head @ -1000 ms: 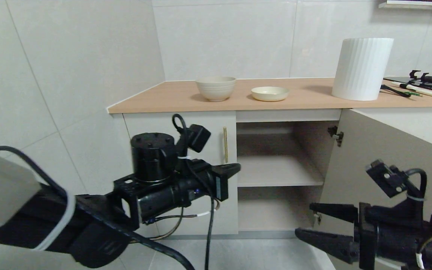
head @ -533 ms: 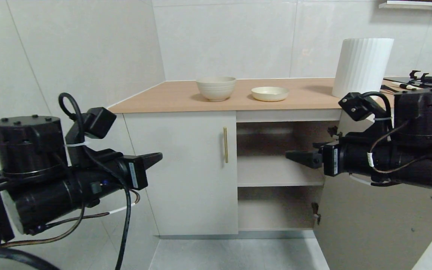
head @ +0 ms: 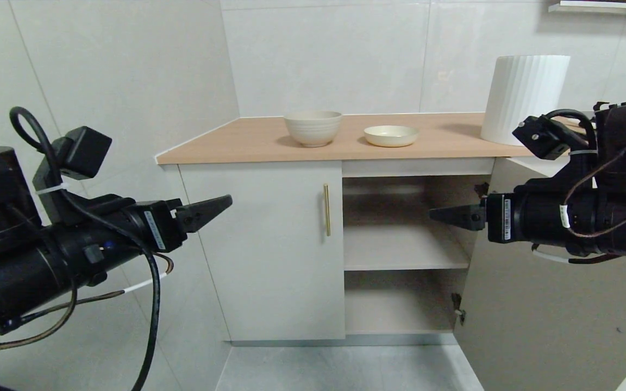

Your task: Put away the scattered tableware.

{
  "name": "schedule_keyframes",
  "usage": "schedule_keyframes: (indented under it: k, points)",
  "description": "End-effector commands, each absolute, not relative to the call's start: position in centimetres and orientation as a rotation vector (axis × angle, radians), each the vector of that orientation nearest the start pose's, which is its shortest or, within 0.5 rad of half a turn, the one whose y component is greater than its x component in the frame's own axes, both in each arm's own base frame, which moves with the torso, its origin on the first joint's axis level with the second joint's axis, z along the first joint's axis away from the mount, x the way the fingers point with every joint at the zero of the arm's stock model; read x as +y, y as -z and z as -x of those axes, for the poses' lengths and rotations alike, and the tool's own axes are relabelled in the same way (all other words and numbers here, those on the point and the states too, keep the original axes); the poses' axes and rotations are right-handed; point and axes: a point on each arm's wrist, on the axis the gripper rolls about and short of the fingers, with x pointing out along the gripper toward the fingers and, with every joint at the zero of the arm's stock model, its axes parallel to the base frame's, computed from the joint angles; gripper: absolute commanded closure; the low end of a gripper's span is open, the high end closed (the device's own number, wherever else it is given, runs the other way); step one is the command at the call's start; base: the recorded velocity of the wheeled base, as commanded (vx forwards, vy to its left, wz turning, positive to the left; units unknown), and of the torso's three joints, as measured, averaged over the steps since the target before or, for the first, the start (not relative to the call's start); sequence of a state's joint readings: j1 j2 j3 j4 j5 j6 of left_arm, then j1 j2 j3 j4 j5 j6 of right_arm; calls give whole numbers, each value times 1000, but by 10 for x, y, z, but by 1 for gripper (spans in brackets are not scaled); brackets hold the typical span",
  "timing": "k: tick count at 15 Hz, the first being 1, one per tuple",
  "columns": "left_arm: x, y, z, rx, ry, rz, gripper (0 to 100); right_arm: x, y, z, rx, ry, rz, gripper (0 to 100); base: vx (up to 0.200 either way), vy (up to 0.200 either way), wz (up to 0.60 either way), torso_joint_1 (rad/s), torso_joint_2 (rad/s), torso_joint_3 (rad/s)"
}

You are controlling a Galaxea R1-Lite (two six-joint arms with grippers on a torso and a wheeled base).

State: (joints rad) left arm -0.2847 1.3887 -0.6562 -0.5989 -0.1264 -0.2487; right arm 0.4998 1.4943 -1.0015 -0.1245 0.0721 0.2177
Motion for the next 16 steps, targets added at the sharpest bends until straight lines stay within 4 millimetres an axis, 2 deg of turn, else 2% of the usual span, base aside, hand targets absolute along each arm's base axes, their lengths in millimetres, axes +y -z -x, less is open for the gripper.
schedule_keyframes:
  k: [1,10,16]
  points:
    - [-65,-222,-219,156,388,238,0,127,-247,-228,418,-527,-131,0,0,0,0,0,0,0]
    - [-62,-233,-209,104,387,233,0,121,-259,-216,377,-532,-137,0,0,0,0,0,0,0]
    - [-59,-241,-202,125,383,235,0,119,-267,-204,347,-561,-139,0,200,0,0,4,2,2]
